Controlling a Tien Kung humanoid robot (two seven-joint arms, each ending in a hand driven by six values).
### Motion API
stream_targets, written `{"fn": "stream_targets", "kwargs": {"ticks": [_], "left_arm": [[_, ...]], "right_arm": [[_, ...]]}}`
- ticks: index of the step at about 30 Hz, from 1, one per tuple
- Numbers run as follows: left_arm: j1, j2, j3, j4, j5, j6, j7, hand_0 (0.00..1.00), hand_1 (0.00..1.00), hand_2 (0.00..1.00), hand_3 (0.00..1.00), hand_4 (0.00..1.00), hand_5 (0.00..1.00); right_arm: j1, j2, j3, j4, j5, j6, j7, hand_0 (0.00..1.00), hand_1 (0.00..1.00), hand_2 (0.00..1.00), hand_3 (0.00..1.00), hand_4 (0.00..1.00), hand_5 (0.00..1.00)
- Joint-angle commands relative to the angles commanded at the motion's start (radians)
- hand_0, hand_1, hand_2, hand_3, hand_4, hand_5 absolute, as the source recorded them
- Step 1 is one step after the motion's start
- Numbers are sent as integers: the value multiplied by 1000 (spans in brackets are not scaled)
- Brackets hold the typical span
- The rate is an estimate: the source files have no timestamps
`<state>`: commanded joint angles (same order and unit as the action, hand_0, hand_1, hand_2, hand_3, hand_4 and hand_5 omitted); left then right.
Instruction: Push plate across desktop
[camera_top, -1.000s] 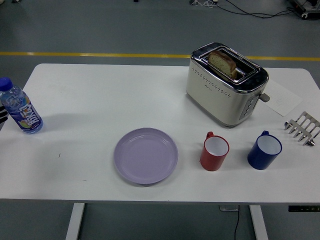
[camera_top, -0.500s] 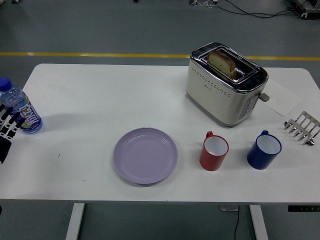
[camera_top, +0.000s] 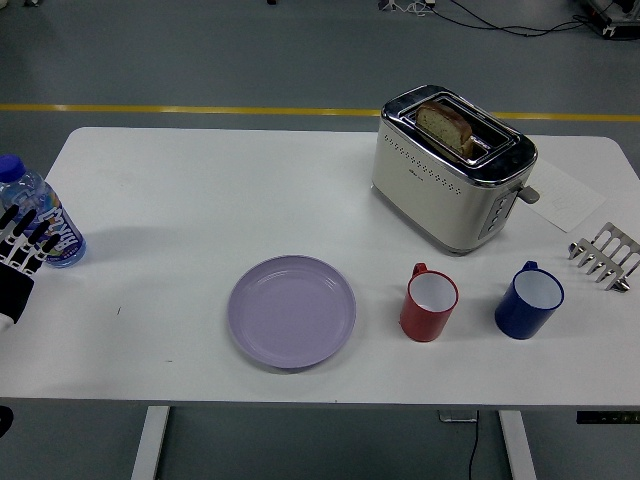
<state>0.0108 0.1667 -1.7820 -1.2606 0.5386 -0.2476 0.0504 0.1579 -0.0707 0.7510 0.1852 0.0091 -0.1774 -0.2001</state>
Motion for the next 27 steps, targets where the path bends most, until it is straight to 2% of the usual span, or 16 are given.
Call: {"fn": "stream_targets", "kwargs": {"ticks": [3,5,7,8,11,19,27], "left_arm": [[26,8,46,-39,7,-32,18,578,669,673,637,540,998],[29,9,82,-50,-18,-32,22,578,669,673,637,540,998],[26,4,111,-50,-29,-34,33,578,669,673,637,540,998],[21,0,129,-46,-38,-32,39,623,680,678,645,534,998],[10,-7,150,-37,-42,-29,44,623,680,678,645,534,998],[-35,-7,164,-18,-34,-16,36,626,681,679,645,533,998],[-64,-20,148,5,-29,16,9,635,681,678,647,529,998]], "right_arm": [[-2,-1,0,0,-1,0,0,631,594,655,572,346,207],[-2,-1,0,0,-2,0,-1,631,594,655,572,346,207],[-2,-1,1,0,-5,1,-1,631,594,655,572,346,207],[-2,-1,1,0,-5,0,-1,631,595,655,573,343,206],[-1,0,2,0,-5,0,-1,631,595,655,573,343,206],[6,0,-3,0,4,0,0,631,595,655,573,343,206],[11,0,-2,-1,3,0,1,631,595,654,574,342,200]]}}
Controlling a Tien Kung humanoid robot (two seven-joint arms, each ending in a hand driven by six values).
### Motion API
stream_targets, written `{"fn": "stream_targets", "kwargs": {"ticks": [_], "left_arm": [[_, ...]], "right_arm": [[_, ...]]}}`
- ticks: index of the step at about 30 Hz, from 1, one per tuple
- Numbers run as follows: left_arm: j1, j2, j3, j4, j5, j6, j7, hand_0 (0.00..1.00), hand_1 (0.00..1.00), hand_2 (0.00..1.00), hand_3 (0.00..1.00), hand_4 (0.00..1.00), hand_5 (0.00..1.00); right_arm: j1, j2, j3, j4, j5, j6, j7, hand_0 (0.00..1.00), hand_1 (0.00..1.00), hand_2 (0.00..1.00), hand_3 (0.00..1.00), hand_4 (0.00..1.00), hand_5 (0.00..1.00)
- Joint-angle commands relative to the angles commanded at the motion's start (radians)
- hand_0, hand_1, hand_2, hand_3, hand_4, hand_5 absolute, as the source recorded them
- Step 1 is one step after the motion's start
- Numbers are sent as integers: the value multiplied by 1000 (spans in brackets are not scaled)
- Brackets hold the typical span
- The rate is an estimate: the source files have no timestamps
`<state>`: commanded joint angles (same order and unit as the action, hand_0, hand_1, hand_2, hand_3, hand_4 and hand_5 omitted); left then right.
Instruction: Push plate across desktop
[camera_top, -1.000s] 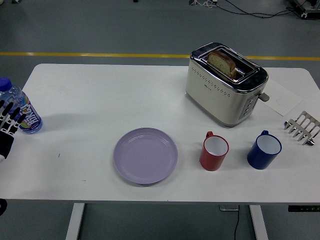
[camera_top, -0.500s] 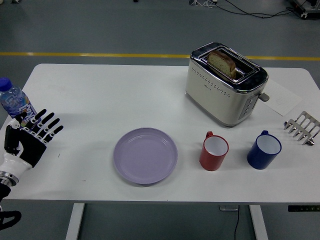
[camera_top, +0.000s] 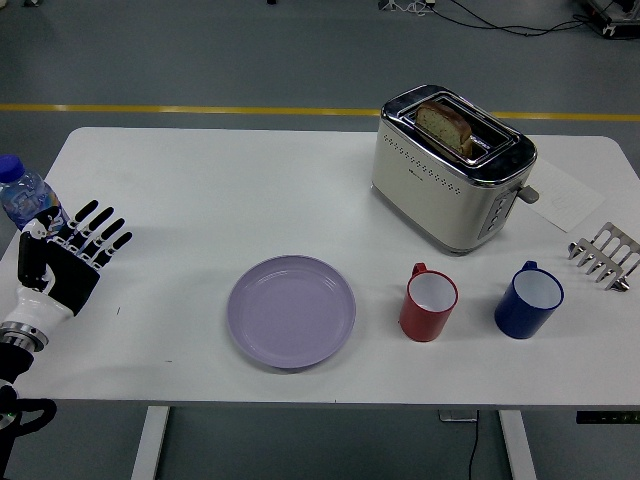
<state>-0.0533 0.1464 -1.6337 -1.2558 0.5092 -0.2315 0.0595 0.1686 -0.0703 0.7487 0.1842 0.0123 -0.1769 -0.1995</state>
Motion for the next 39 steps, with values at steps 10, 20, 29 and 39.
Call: {"fn": "stream_targets", "kwargs": {"ticks": [10,20,29,39], "left_arm": [[3,-2,-28,10,4,7,-11,637,682,677,648,530,998],[-3,-3,-45,26,10,16,-20,641,679,680,650,531,998],[0,-2,-48,35,9,22,-28,647,680,685,651,530,998],[2,-3,-40,35,17,18,-25,652,685,690,652,528,998]], "right_arm": [[1,2,10,1,-14,-3,-4,631,594,654,573,342,200],[2,1,4,1,-8,-2,-3,629,594,654,573,343,201],[-2,1,-6,2,6,-1,0,629,593,653,572,343,198],[-7,3,-10,5,6,-1,-1,629,594,653,572,342,200]]}}
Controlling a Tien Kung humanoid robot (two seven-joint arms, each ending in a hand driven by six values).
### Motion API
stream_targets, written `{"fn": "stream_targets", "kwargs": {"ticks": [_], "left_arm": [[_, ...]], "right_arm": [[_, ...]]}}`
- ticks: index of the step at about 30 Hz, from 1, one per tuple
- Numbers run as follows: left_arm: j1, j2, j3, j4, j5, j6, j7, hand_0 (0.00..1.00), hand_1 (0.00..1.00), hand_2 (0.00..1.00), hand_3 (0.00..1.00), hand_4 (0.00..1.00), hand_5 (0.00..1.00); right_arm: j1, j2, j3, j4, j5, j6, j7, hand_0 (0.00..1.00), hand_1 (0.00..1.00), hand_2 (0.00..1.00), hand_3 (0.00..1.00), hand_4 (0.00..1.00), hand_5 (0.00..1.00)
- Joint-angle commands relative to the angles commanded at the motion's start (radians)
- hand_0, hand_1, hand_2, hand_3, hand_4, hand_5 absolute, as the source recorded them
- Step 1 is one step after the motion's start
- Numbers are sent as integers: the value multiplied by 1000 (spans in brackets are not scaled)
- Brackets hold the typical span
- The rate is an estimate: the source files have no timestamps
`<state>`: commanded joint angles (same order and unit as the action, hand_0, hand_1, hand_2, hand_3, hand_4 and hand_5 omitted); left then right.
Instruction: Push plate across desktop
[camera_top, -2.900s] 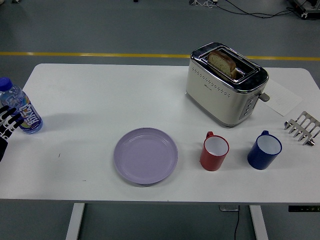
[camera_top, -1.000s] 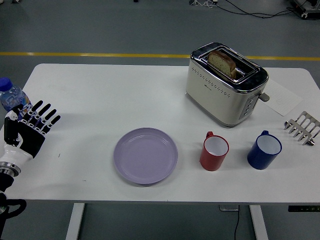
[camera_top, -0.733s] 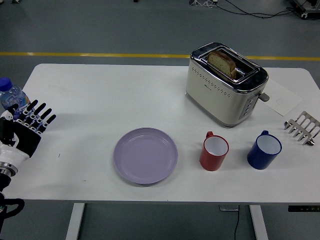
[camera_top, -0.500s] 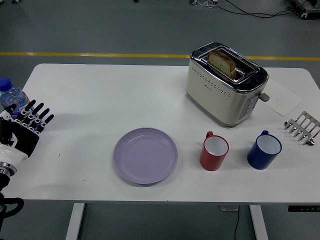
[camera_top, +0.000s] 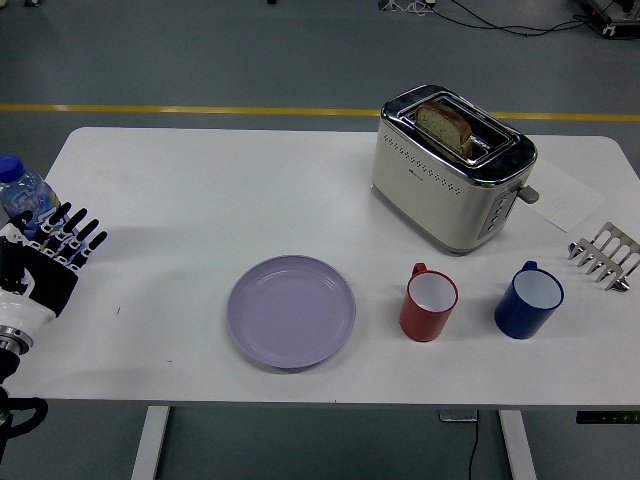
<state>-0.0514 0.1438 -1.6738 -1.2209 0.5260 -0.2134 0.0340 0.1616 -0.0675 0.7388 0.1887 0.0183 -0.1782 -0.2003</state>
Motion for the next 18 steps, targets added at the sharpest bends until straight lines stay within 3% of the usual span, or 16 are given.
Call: {"fn": "stream_targets", "kwargs": {"ticks": [18], "left_arm": [[-4,-1,1,7,3,-3,3,659,686,690,653,528,998]], "right_arm": [[-5,0,9,-2,-16,0,-4,628,592,652,571,346,199]]}}
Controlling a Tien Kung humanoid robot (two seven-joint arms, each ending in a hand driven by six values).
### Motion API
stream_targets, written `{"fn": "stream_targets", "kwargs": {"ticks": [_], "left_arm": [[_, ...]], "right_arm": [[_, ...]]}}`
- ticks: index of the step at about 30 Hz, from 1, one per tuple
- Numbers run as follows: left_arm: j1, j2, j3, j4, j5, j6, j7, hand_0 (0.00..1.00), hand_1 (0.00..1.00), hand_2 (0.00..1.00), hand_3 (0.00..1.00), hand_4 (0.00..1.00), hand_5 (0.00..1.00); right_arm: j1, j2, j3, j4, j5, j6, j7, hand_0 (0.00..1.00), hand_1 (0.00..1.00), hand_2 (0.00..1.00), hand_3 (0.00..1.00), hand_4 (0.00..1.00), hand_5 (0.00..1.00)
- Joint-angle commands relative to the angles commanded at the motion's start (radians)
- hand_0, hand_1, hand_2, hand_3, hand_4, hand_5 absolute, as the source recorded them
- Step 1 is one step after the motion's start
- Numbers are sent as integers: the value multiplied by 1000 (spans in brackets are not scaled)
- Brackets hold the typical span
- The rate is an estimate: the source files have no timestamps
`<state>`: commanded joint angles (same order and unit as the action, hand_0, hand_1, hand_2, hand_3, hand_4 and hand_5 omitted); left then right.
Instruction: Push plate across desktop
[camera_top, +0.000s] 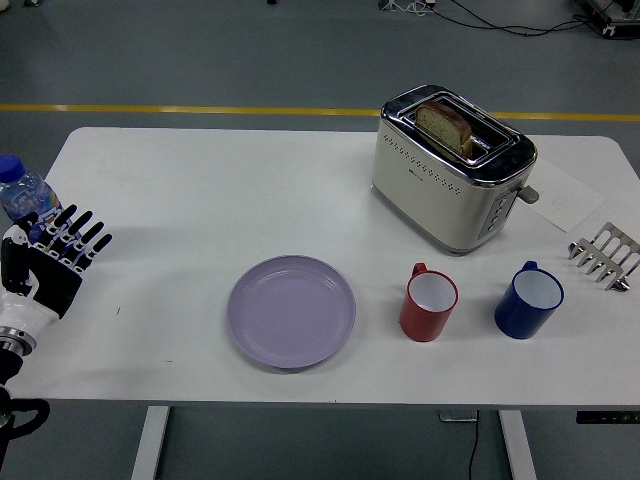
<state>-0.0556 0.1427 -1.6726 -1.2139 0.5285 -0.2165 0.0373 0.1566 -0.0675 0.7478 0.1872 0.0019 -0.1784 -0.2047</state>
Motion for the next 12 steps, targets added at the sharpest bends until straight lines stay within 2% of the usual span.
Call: {"fn": "stream_targets", "kwargs": {"ticks": [12], "left_arm": [[-11,0,12,2,7,-2,4,660,687,690,654,527,998]], "right_arm": [[3,2,-10,-1,14,2,5,629,593,652,571,348,202]]}}
